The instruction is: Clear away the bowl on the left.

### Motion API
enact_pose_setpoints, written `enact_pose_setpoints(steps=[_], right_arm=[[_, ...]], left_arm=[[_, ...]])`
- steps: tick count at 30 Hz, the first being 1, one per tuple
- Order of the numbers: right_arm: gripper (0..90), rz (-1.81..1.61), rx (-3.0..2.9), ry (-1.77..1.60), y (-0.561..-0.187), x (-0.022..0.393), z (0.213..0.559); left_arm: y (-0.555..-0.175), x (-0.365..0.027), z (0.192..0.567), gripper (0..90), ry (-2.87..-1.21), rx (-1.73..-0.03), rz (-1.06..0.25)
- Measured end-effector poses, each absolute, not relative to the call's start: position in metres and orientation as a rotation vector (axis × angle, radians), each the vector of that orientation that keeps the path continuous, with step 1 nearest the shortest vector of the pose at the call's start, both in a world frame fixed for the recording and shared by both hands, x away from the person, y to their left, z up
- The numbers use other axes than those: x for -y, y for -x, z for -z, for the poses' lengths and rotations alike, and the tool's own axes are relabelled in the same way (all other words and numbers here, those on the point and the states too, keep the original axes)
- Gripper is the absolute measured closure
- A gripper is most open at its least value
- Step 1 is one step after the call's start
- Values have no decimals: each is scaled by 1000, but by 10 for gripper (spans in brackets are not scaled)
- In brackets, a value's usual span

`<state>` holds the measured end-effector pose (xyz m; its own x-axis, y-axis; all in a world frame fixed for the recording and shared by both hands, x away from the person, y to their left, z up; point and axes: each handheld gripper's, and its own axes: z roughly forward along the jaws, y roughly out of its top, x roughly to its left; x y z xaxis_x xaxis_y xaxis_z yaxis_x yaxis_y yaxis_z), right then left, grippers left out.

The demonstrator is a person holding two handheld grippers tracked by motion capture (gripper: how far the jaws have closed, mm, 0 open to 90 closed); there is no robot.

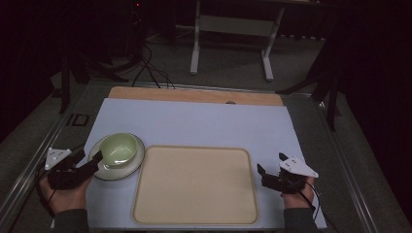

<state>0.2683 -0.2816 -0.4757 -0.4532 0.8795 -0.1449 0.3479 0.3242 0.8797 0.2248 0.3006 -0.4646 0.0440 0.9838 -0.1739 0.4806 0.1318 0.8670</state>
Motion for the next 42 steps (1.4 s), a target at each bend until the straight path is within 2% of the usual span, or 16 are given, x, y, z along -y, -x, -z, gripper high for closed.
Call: enact_pose_setpoints(steps=[16, 24, 32, 42], right_arm=[[134, -1077, -1946, -1073, -268, 282, 475], [134, -1076, -1944, -1070, -268, 282, 475], [134, -1077, -1941, -1068, -269, 282, 475], [133, -1079, -1935, -1064, -269, 282, 474]], left_arm=[[-239, -302, 465, 385, -1451, -1581, -771], [-251, -301, 465, 428, -1439, -1596, -763], [-260, -301, 469, 508, -1446, -1604, -737], [-273, -304, 473, 536, -1478, -1619, -731]])
